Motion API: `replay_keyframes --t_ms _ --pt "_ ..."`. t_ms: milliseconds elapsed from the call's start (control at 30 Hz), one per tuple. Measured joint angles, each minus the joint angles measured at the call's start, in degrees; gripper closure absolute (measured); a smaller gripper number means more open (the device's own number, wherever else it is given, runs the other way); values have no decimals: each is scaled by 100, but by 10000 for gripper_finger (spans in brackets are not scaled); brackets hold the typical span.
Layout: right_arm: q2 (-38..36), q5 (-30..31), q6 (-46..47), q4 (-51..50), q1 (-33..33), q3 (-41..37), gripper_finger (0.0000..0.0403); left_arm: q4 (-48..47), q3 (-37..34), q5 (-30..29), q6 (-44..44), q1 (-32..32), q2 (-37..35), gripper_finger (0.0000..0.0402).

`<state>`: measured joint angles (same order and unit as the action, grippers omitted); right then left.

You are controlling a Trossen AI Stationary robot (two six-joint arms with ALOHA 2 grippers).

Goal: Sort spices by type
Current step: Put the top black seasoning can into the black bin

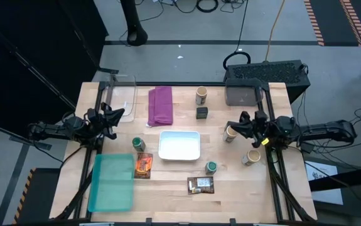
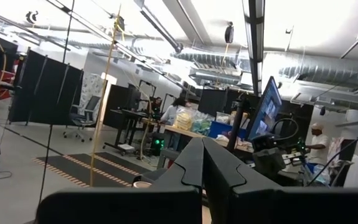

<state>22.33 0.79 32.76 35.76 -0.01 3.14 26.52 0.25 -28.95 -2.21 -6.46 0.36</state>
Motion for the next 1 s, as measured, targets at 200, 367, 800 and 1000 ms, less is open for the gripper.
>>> replay_keyframes --t_ms 200,367,800,1000 --pt "954 -107 -443 -458 0 876 394 2 0 -2 0 0 -1 396" --pt "1563 -87 -804 -1509 -4 1749 394 1 0 -2 -10 0 0 396" --pt "2481 -61 -969 -3087 -236 2951 394 0 0 -2 -40 0 0 396" --pt "3062 -104 -1051 -3133 -673 3482 394 363 1 -132 215 0 0 396"
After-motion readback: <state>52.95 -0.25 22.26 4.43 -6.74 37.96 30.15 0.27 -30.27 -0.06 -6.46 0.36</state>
